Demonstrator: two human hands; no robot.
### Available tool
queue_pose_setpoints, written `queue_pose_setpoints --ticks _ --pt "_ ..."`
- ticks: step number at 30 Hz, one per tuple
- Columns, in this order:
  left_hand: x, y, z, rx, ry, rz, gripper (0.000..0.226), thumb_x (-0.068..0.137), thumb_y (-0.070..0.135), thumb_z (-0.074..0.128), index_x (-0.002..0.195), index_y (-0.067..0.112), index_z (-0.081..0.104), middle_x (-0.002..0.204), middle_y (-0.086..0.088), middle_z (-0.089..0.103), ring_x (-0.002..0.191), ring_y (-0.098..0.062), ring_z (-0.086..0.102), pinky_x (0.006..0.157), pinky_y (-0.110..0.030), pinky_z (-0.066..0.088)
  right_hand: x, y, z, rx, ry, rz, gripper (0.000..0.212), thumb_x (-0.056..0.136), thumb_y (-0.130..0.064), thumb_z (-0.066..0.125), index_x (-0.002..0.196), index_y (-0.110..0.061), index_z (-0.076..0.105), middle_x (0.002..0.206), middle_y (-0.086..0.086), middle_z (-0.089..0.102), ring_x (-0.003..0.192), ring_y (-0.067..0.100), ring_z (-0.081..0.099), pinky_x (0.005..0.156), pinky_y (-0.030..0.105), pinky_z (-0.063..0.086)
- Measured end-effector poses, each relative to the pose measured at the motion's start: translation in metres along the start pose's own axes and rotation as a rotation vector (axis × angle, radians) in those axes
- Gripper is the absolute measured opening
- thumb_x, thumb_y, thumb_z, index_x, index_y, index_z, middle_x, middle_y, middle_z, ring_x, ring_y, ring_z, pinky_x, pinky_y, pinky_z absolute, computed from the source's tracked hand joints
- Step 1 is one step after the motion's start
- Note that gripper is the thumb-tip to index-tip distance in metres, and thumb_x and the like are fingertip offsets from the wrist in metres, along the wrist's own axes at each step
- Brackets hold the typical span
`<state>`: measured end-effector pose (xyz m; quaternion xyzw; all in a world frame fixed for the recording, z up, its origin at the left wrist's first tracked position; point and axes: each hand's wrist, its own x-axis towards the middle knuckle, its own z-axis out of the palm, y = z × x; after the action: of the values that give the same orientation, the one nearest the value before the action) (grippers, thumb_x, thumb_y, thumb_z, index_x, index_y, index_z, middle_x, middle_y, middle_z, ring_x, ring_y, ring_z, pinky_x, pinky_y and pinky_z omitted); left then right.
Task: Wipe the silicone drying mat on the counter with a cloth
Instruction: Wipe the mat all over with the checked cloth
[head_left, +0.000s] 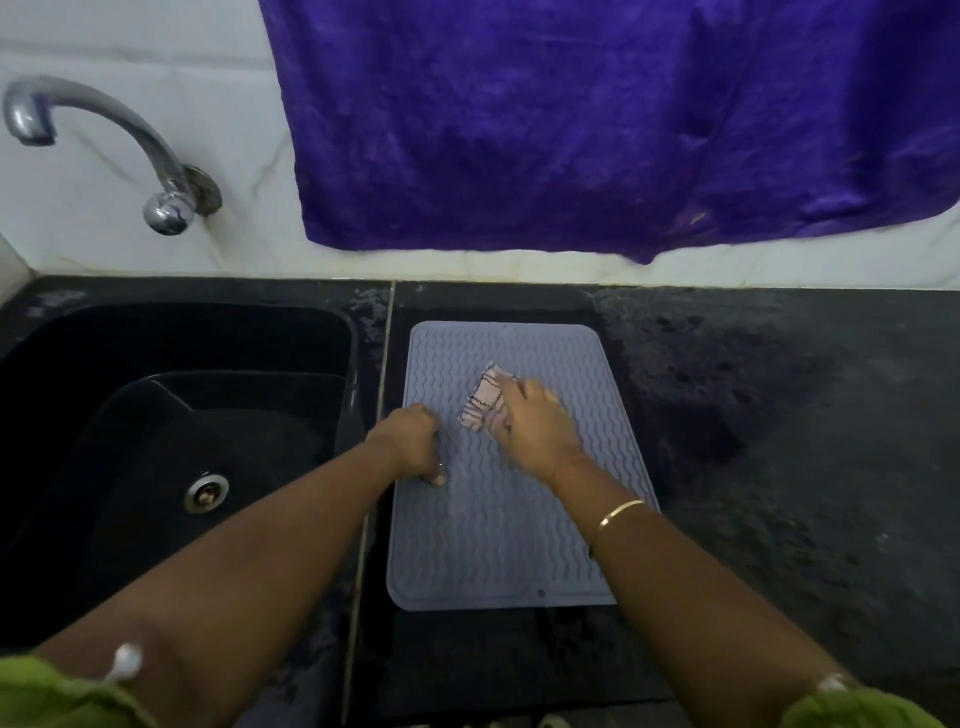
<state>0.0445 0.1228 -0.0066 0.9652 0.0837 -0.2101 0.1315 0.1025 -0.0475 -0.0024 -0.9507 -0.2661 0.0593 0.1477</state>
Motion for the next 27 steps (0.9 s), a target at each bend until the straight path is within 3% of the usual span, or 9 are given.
queue_pose_setpoints --ticks 4,8,11,16,21,23,25,27 --pt "0.001 -0.004 0.001 0.028 0.009 0.044 0.083 0.068 0.041 0.081 0.137 0.010 0.045 0.143 -0.007 0.035 0.128 -0.024 0.038 0.108 -0.038 0.037 -0.004 -0.004 0.019 -0.141 -0.052 0.075 0.053 0.091 -0.036 0.046 0.141 -0.022 0.034 0.147 0.012 0.029 0.136 0.034 0.024 0.111 0.051 0.022" --pt "0.006 -0.002 -0.005 0.177 -0.001 0.044 0.122 0.067 0.050 0.079 0.152 0.006 0.003 0.160 -0.011 0.003 0.145 -0.028 0.015 0.119 -0.041 0.014 0.002 -0.002 0.020 -0.155 -0.036 0.072 0.060 0.088 -0.049 0.048 0.141 -0.026 0.034 0.147 0.012 0.028 0.136 0.036 0.023 0.111 0.052 0.021" --pt "0.017 0.001 -0.011 0.232 -0.062 0.017 0.139 0.061 0.051 0.083 0.149 0.004 -0.014 0.158 -0.012 -0.016 0.148 -0.027 -0.003 0.120 -0.043 0.001 0.011 0.001 0.016 -0.208 -0.026 0.051 0.055 0.089 -0.050 0.048 0.139 -0.030 0.037 0.141 0.013 0.034 0.130 0.036 0.031 0.105 0.050 0.029" --pt "0.032 0.005 -0.021 0.299 -0.224 -0.025 0.148 0.057 0.054 0.084 0.146 0.002 -0.021 0.155 -0.016 -0.025 0.145 -0.029 -0.018 0.117 -0.042 -0.010 0.048 0.023 -0.011 -0.156 -0.003 -0.049 0.038 0.092 -0.033 0.048 0.129 -0.026 0.052 0.118 0.010 0.052 0.111 0.031 0.050 0.090 0.039 0.045" --pt "0.043 0.012 -0.026 0.400 -0.302 -0.022 0.150 0.056 0.057 0.083 0.145 -0.003 -0.021 0.154 -0.021 -0.023 0.145 -0.033 -0.018 0.117 -0.040 -0.010 0.103 0.024 -0.043 -0.208 0.307 0.046 0.034 0.091 -0.028 0.049 0.120 -0.014 0.059 0.119 0.012 0.052 0.113 0.032 0.045 0.093 0.045 0.032" --pt "0.047 0.013 -0.026 0.409 -0.303 -0.037 0.150 0.056 0.056 0.084 0.144 -0.004 -0.021 0.154 -0.022 -0.022 0.145 -0.033 -0.017 0.118 -0.039 -0.010 0.130 0.018 -0.039 -0.226 0.249 0.101 0.035 0.089 -0.028 0.053 0.119 -0.013 0.059 0.126 0.011 0.051 0.120 0.030 0.041 0.100 0.050 0.026" --pt "0.042 0.015 -0.026 0.425 -0.297 -0.024 0.149 0.057 0.055 0.084 0.144 -0.005 -0.021 0.154 -0.023 -0.022 0.144 -0.034 -0.017 0.117 -0.039 -0.010 0.141 0.006 -0.026 -0.281 0.067 0.180 0.038 0.088 -0.029 0.054 0.123 -0.014 0.057 0.131 0.010 0.052 0.126 0.030 0.042 0.108 0.054 0.021" --pt "0.042 0.018 -0.026 0.453 -0.290 -0.023 0.149 0.057 0.056 0.083 0.144 -0.006 -0.020 0.154 -0.024 -0.022 0.144 -0.035 -0.017 0.117 -0.040 -0.010 0.153 -0.013 -0.010 -0.294 -0.024 0.214 0.038 0.089 -0.025 0.052 0.124 -0.011 0.054 0.128 0.014 0.056 0.120 0.035 0.048 0.109 0.053 0.024"
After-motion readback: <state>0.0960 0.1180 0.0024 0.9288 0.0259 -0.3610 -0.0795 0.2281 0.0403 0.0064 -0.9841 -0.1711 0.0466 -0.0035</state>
